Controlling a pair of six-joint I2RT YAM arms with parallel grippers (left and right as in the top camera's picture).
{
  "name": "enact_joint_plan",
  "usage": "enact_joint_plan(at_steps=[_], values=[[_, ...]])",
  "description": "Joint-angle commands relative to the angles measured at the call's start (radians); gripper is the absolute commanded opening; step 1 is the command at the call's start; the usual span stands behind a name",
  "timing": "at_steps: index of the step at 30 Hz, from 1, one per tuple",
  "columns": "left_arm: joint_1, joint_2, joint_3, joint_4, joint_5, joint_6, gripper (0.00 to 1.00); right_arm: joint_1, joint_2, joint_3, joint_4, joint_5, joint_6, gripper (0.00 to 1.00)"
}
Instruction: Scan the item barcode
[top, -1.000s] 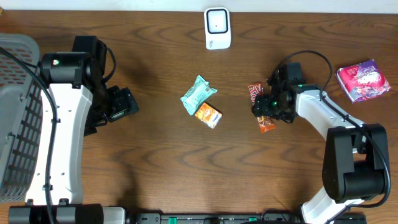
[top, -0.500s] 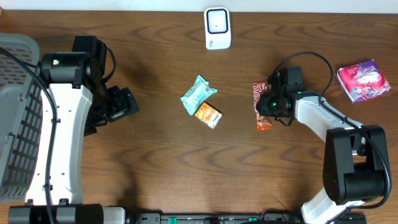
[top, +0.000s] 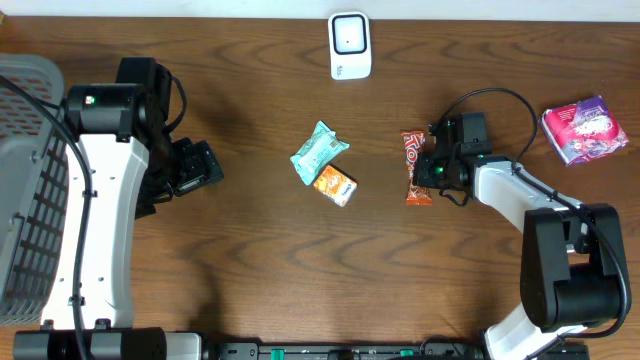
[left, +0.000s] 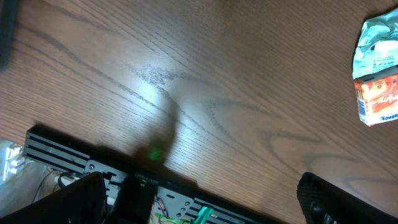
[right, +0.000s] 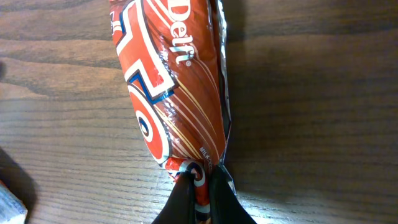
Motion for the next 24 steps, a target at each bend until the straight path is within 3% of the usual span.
enact_joint_plan(at_steps=[1,8,24], values=[[0.002,0.004,-0.002,-0.002,-0.016,-0.005,0.98,0.006,0.021,-0.027,-0.024,-0.055,0.021,0.01],[0.002,0.004,-0.002,-0.002,-0.016,-0.005,0.98,-0.052,-0.074,0.016,-0.134,-0.110,0.021,0.01],[0.002,0.004,-0.002,-0.002,-0.016,-0.005,0.98,-0.060,-0.080,0.016,-0.128,-0.204,0.021,0.01]])
